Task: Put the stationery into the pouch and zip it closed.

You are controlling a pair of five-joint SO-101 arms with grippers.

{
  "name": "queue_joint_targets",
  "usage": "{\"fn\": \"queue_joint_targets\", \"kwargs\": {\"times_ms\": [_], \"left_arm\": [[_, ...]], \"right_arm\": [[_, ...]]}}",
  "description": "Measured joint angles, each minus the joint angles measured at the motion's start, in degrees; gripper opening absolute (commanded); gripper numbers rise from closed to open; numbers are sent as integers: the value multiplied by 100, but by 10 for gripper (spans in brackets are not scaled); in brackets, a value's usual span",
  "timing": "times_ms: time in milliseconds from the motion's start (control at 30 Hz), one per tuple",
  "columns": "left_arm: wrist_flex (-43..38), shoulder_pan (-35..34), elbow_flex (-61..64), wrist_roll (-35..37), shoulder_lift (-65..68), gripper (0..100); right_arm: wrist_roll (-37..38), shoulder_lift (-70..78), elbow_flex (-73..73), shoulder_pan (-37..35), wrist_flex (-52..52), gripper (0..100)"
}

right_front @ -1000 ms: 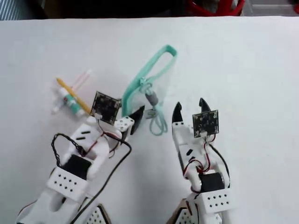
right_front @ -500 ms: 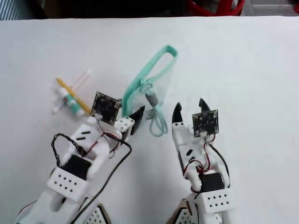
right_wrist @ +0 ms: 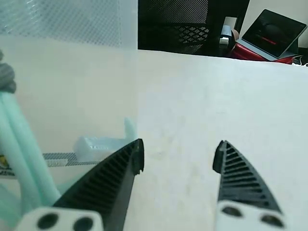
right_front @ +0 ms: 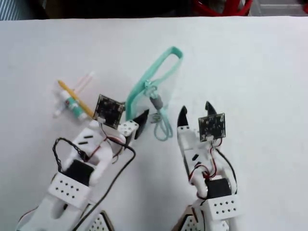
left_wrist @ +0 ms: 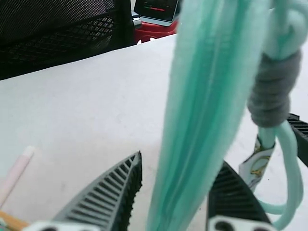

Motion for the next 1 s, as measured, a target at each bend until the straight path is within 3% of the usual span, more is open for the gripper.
{"fn": "queue_joint_targets", "kwargs": {"times_ms": [367,500,1000], "left_arm": [[0,9,9,0,0,139],[0,9,9,0,0,15],[0,-18,-53,18,0,24]], "right_arm": [[0,0,0,0,0,230],[0,0,0,0,0,230],[0,0,18,0,0,230]]}}
